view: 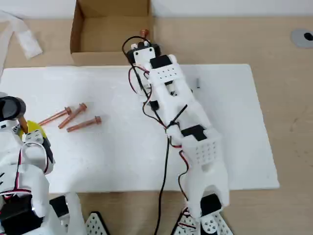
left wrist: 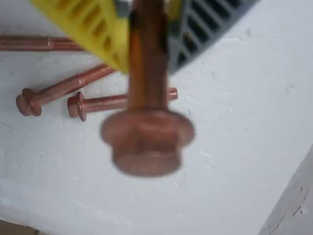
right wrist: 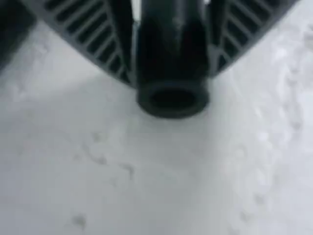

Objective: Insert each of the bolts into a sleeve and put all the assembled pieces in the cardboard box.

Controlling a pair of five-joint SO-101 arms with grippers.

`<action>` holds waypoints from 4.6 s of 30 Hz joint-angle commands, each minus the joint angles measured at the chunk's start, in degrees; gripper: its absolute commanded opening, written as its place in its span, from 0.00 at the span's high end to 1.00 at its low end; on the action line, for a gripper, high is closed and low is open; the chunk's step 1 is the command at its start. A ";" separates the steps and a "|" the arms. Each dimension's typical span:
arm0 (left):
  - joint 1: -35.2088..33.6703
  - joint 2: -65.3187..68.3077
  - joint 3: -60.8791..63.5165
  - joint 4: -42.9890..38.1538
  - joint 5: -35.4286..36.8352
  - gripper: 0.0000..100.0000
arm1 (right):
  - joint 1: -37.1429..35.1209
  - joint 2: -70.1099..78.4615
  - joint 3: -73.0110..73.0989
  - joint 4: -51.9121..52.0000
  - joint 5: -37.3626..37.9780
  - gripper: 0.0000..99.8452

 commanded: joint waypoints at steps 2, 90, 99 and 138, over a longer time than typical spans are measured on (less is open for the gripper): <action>0.70 -0.40 -2.02 -0.97 -0.53 0.99 | -0.13 -0.13 -2.15 1.14 0.79 0.91; 49.32 -0.40 -1.67 -27.87 15.56 0.99 | -18.51 -125.93 115.38 -73.05 5.36 0.99; 49.58 -0.40 -0.88 -30.42 20.84 0.99 | -18.42 -126.20 115.03 -71.47 5.27 0.99; 49.93 -0.31 7.91 -29.45 20.40 0.99 | -18.42 -126.20 115.03 -71.56 5.01 0.99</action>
